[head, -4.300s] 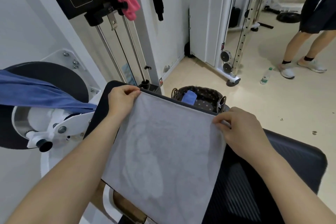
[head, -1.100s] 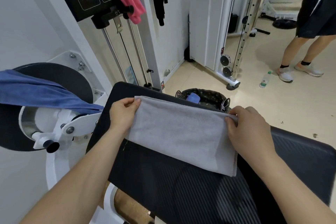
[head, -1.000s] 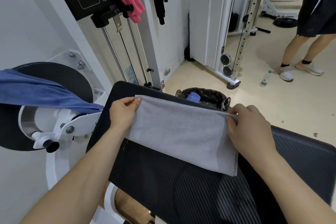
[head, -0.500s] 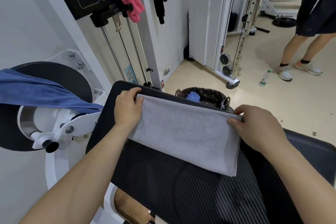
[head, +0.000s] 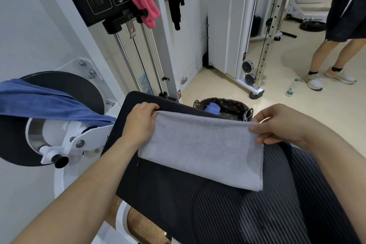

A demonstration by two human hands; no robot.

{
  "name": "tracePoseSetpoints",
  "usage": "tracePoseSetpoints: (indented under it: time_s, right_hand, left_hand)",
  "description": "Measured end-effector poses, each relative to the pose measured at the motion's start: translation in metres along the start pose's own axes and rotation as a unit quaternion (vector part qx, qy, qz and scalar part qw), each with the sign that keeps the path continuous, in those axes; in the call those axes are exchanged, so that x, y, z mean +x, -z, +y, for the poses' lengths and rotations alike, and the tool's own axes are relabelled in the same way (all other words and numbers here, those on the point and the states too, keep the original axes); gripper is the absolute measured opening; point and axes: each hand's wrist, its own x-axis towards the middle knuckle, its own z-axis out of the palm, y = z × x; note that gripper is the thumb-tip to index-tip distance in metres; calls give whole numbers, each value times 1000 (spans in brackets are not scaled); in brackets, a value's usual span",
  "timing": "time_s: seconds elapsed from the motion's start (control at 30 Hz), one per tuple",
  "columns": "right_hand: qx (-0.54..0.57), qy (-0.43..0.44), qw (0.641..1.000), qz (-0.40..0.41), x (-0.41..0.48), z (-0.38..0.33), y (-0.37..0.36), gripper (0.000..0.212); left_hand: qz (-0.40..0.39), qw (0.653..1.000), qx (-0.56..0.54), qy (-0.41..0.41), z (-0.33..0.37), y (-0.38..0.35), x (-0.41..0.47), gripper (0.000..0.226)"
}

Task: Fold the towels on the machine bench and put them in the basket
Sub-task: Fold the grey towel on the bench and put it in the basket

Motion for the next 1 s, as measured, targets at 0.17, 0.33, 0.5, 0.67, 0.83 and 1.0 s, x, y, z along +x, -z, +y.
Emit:
tracePoseSetpoints:
  time_s: [0.17,0.33,0.5,0.67,0.83,1.0]
  right_hand:
    - [-39,3,999,-21,11,-24,7,15]
    - [-125,123,984,37,17,-88,-11,38]
    - [-144,361,914,116,18,-137,-41,21]
    - [-199,362,909,57,41,-109,-61,24]
    - [-302,337,892,10,55,-54,-68,10]
    - [-336,365,868,7,47,-43,-65,17]
  left_hand:
    - [-61,997,-44,30,-16,23,-19,18]
    - [37,982,-115,148,-26,74,-70,18]
    - [160,969,-92,164,-16,124,-142,21]
    - [54,992,-46,102,9,77,-221,35]
    - [-81,993,-78,40,30,-1,-266,53]
    - [-111,992,-50,14,46,-18,-274,90]
